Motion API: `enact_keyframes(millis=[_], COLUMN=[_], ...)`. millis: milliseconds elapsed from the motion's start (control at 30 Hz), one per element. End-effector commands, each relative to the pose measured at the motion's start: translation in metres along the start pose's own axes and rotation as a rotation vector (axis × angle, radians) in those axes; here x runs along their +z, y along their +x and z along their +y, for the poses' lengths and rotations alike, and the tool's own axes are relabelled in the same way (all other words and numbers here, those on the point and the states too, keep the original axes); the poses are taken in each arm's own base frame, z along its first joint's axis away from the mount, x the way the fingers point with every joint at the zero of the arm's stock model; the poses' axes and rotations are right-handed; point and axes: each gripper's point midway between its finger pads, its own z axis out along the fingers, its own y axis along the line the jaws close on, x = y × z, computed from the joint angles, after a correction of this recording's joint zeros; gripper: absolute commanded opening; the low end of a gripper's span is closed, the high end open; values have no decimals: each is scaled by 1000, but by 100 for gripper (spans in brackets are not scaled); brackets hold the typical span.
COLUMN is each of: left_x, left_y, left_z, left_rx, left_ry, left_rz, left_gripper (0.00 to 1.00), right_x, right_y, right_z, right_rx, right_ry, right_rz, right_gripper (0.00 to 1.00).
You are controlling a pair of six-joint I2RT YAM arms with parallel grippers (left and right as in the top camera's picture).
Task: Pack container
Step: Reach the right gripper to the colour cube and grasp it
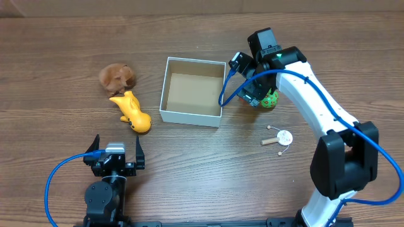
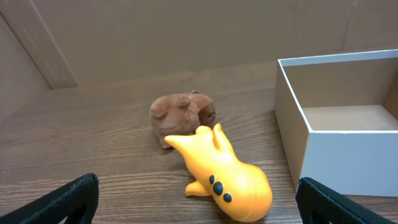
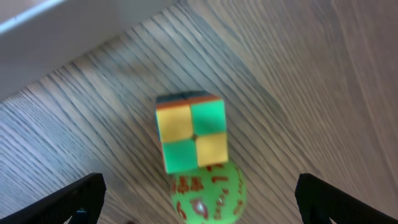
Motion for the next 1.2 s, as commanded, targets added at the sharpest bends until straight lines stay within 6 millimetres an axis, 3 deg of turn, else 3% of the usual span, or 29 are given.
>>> enact_keyframes(millis=[0, 333, 567, 733, 967, 1167], left_x=[0, 0, 0, 0, 0, 0], left_y=[0, 0, 0, 0, 0, 0], left_z=[-1, -1, -1, -1, -1, -1], left_rx=[19, 19, 19, 19, 19, 19], left_ry=[6, 5, 6, 6, 6, 6], left_rz=[-1, -1, -1, -1, -1, -1], left_gripper=[100, 100, 100, 100, 100, 100], right_x=[3, 7, 31, 49, 55, 60], right_y=[-14, 5, 11, 6, -6, -5], right_z=[3, 2, 7, 3, -9, -5], right_rx=[20, 85, 64, 64, 58, 58], right_ry=[-80, -203, -241, -234, -189, -206], right_rz=[-83, -102, -67, -75, -125, -119], right_gripper=[100, 100, 100, 100, 100, 100])
